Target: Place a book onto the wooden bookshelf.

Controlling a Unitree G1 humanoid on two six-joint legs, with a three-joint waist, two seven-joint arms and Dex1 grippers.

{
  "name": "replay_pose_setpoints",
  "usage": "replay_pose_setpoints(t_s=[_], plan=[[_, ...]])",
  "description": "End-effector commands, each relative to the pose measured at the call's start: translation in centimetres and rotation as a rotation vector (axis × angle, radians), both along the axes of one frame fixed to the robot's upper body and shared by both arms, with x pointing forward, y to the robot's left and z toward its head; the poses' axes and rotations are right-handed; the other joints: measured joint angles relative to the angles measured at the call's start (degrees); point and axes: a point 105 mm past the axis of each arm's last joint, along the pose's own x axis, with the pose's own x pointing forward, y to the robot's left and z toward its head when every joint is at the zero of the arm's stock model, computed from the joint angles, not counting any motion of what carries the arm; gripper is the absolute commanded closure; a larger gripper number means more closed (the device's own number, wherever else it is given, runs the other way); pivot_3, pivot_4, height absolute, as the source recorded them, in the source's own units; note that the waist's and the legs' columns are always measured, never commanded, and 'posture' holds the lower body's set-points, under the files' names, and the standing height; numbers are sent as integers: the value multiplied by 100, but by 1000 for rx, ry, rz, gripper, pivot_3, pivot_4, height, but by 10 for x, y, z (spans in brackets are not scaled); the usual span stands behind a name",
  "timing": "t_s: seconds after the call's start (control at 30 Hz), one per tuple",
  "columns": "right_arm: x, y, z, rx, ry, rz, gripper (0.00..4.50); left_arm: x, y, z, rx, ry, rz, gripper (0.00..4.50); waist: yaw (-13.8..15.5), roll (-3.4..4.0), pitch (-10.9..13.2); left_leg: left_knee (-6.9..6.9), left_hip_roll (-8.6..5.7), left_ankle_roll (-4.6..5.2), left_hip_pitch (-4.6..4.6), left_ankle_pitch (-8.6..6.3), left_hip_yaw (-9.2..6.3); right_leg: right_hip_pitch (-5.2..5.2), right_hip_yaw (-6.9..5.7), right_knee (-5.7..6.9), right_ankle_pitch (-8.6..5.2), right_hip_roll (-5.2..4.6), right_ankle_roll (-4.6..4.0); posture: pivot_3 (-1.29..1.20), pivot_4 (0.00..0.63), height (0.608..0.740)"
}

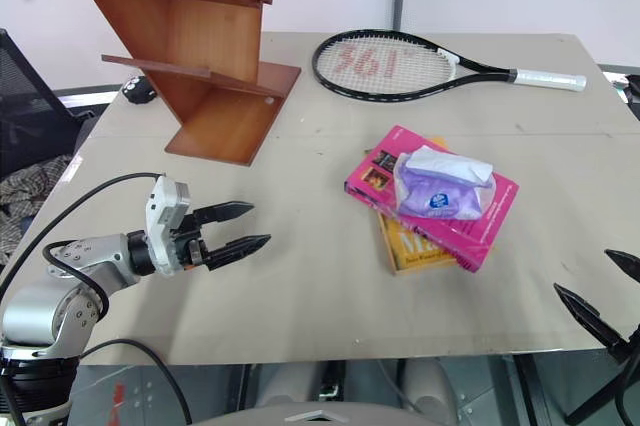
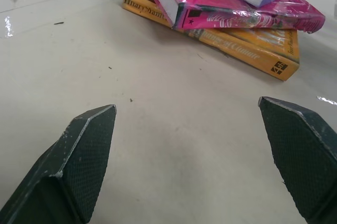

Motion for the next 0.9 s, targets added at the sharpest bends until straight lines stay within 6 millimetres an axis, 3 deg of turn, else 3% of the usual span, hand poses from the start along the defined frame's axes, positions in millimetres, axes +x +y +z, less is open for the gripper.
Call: replay_pose_setpoints(t_s=[0.03, 0.17, 0.23, 0.47, 0.63, 0.9], plan=[[19, 3, 15, -58, -93, -6, 0, 7, -9, 20, -5, -105, -17, 26, 1, 0, 0, 0, 0, 0, -1, 0, 0, 0, -1, -2, 0, 0, 0, 0, 150, 740], [66, 35, 42, -126, -188, 37, 0, 21, -39, 51, -95, -216, -79, 26, -13, 16, 9, 19, -1, 2, -14, 2, 3, -2, -8, -14, 23, -1, -28, 0, 150, 740], [78, 60, 47, -92, -161, 156, 0, 18, -49, 55, -92, -251, -137, 26, -5, 18, 4, 21, -2, 4, -11, 11, 5, 4, -14, -13, 29, 2, -29, 0, 150, 740], [107, 110, 58, -79, -104, 367, 0, -9, -62, 63, -111, -267, -346, 26, -4, 17, 10, 10, 16, -3, -29, 39, -10, 1, -51, -32, 25, 47, -24, 0, 150, 740], [130, 112, 47, -152, -19, 385, 0, -25, -65, 59, -66, -243, -445, 26, 6, 17, 11, 9, 9, 3, -32, 36, -4, 8, -64, -59, 25, 55, -23, 0, 150, 740], [152, 107, 39, -207, 14, 409, 0, -25, -66, 62, -84, -257, -416, 26, -4, 15, 14, 14, 5, 10, -32, 33, -5, 10, -67, -55, 39, 57, 2, 0, 150, 740]])
